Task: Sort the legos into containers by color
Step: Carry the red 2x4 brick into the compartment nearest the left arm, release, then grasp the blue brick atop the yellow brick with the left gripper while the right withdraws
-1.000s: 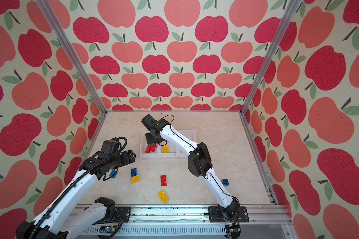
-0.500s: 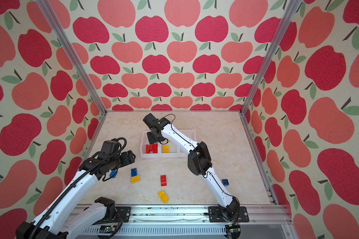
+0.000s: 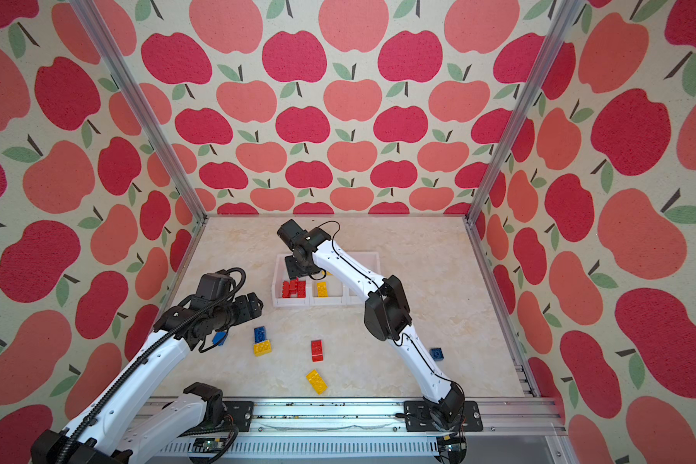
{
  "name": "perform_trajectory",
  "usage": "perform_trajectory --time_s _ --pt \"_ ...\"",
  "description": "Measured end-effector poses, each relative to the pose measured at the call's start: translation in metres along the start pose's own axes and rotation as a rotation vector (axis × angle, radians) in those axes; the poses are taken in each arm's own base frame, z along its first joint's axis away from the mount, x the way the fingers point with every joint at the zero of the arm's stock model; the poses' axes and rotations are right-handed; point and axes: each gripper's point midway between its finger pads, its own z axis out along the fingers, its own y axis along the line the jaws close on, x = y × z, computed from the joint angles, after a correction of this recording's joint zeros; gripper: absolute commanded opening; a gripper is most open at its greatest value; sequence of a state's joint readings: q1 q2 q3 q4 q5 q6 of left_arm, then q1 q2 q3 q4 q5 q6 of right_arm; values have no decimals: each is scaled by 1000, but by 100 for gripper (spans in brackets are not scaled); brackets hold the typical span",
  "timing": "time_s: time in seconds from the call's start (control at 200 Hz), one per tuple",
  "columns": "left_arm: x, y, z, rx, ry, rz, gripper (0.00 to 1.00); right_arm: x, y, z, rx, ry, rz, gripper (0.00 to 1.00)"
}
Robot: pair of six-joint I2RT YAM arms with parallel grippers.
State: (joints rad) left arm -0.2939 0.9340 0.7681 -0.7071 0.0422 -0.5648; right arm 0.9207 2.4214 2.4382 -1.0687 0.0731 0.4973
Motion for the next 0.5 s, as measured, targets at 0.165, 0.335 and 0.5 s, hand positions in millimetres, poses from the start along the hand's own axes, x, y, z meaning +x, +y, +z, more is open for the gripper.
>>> perform_trajectory --time_s 0.165,0.335,0.5 --pt "5 3 4 -8 15 -8 89 5 7 -23 -18 -10 -17 62" --pt "9 5 8 -17 36 -22 88 26 8 -49 -38 5 -29 73" --pt "18 7 18 -37 83 -24 86 53 -1 -65 -51 23 -19 80"
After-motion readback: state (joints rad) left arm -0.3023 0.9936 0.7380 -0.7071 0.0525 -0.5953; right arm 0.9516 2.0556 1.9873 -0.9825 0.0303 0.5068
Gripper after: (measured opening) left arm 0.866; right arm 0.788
